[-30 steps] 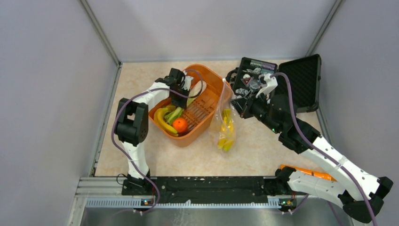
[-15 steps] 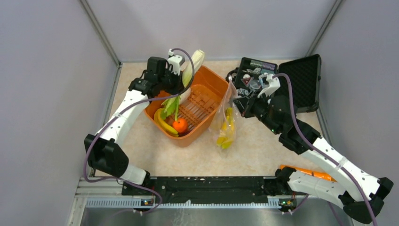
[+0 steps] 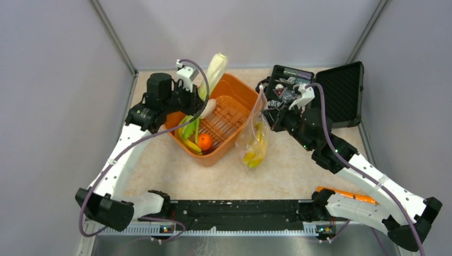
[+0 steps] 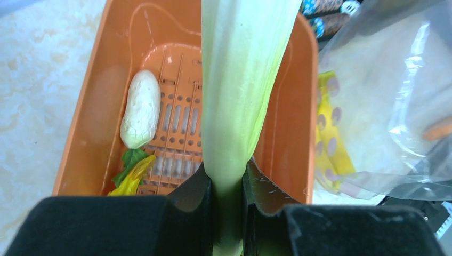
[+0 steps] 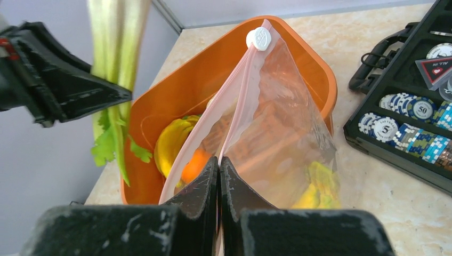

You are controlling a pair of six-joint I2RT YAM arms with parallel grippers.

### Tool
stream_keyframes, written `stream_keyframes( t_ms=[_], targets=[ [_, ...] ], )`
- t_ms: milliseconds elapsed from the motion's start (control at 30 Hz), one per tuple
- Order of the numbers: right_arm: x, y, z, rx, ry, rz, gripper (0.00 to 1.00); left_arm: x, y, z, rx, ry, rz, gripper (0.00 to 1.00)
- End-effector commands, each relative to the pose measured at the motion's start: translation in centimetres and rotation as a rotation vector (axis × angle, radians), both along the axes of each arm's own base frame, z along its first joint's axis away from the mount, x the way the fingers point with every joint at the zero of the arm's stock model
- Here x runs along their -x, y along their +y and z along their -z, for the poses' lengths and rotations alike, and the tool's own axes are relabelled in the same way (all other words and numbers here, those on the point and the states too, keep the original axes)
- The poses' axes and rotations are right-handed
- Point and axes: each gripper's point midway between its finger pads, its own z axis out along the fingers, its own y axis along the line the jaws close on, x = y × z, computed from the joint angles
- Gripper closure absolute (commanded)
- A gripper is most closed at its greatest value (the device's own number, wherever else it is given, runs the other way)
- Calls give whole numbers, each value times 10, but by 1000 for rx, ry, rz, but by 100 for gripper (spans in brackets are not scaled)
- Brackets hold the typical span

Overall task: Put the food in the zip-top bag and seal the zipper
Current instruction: Adjust the zipper food storage bag at the center of the board.

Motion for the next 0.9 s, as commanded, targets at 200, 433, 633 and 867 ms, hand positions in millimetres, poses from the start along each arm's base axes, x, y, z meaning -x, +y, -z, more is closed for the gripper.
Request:
stream_keyframes(
  t_ms=[200,433,633,867],
  targets=[
    [-7,8,-11,-45,-70,-7,100,58,-21,-72,152,-78,215,100],
    [-22,3,-23,-14,-93,101,100,101,-17,-55,125,106,277,100],
    [-13,-41,-68,89,-185,205,100,102,-20,-51,127,98,290,100],
    [43,-108,-103,123,-220,206,100,94,-26,-58,145,49,310,100]
  ],
)
